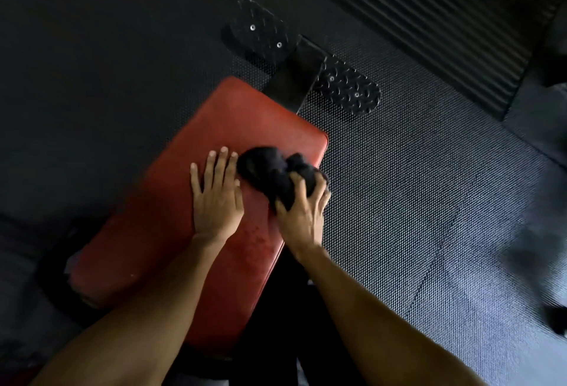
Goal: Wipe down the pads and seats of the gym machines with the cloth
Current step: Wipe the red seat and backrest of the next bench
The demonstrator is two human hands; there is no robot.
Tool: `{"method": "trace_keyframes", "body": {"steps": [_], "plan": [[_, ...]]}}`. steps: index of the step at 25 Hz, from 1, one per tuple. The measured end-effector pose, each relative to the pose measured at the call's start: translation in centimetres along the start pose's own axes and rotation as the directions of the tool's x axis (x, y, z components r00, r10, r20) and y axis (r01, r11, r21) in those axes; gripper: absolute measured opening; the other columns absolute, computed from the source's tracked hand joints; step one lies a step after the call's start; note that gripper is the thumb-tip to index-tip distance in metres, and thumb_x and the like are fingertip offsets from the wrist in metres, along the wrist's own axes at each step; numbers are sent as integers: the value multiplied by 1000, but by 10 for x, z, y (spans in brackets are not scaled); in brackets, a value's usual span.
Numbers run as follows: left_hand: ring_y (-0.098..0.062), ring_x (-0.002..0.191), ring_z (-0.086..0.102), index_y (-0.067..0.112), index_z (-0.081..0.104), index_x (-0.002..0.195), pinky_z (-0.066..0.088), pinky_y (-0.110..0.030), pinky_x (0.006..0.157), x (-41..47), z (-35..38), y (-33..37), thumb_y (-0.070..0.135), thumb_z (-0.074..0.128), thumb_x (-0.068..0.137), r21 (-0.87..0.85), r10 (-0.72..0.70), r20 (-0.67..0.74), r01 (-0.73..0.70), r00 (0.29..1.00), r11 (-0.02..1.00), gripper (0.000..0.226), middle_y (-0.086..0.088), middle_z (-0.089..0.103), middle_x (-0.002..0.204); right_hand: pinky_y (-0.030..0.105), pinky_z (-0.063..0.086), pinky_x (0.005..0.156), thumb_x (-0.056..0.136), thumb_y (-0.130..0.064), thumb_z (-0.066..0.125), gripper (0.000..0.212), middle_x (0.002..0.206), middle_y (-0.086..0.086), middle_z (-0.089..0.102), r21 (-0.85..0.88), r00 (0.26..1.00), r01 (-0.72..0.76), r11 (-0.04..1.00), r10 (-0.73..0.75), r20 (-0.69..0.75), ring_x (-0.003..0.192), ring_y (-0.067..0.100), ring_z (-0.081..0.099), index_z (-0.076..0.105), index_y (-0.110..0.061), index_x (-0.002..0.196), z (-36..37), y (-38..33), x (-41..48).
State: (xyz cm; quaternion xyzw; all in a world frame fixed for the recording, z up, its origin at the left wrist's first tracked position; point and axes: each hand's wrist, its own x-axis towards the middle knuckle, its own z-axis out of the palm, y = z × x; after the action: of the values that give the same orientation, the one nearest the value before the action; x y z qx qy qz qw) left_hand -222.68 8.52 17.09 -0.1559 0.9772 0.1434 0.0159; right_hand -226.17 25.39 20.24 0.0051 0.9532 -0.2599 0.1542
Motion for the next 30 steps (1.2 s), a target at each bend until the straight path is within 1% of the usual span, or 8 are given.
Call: {"method": "trace_keyframes", "body": {"steps": [3, 9, 12, 15, 18, 24, 27, 30], "plan": [[-23, 153, 19, 14, 33, 156, 11, -56, 123, -2, 3, 1, 22, 38, 103, 18, 6, -43, -5, 999, 1000, 53, -5, 28, 164, 59, 48, 98, 90, -49, 68, 60, 146, 7, 21, 215, 969, -227, 950, 243, -49, 125, 35, 34, 42, -30, 141, -7, -5, 43], [-26, 152, 23, 13, 36, 154, 12, -55, 123, -2, 11, 0, 19, 41, 102, 45, 28, -126, -22, 992, 999, 53, -6, 31, 162, 40, 49, 93, 89, -54, 69, 70, 153, 8, 27, 469, 887, -366, 804, 453, -85, 126, 36, 51, 33, -37, 146, -2, -7, 53], [-25, 152, 22, 14, 34, 155, 12, -55, 123, -2, 12, -2, 21, 40, 103, 33, 19, -131, -15, 991, 999, 53, -5, 30, 163, 46, 48, 96, 88, -58, 69, 77, 156, 10, 30, 488, 812, -490, 722, 582, -44, 128, 37, 51, 29, -33, 149, 16, -10, 13], [-26, 152, 23, 13, 36, 155, 13, -56, 122, -1, 13, -1, 20, 40, 103, 17, 36, -157, -33, 987, 999, 52, -6, 30, 163, 44, 44, 98, 87, -53, 71, 79, 150, 11, 37, 467, 830, -487, 738, 558, -17, 133, 35, 46, 33, -24, 149, 30, -6, -45], [-27, 152, 23, 13, 36, 154, 13, -57, 122, -4, 12, -4, 19, 39, 103, 2, 50, -144, -51, 988, 999, 52, -6, 31, 162, 49, 48, 99, 84, -65, 66, 82, 154, 10, 30, 385, 866, -479, 789, 495, 62, 135, 39, 45, 25, -35, 149, 34, -8, -93], [-25, 151, 25, 11, 39, 152, 13, -53, 124, -5, 4, -8, 18, 38, 103, -52, 57, -96, -62, 994, 997, 50, -6, 37, 159, 61, 31, 115, 89, -64, 55, 64, 165, 5, 9, 100, 932, -344, 934, 352, -81, 149, 42, 12, 32, -48, 146, 29, -39, -11], [-24, 150, 28, 10, 38, 152, 17, -53, 123, -19, 0, -27, 17, 36, 104, -47, 62, -90, -67, 994, 997, 49, -7, 37, 159, 63, 25, 119, 88, -49, 64, 60, 161, 13, 27, -61, 987, -126, 990, 119, -109, 148, 47, 18, 45, -39, 144, 47, -36, -49], [-25, 150, 28, 11, 39, 153, 17, -54, 122, -33, -5, -50, 18, 37, 105, -27, 117, -72, -119, 991, 993, 48, -8, 36, 160, 66, 29, 117, 82, -47, 60, 65, 154, 15, 38, -198, 995, 96, 975, -99, -3, 144, 50, 29, 44, -39, 144, 60, -18, -118]]}}
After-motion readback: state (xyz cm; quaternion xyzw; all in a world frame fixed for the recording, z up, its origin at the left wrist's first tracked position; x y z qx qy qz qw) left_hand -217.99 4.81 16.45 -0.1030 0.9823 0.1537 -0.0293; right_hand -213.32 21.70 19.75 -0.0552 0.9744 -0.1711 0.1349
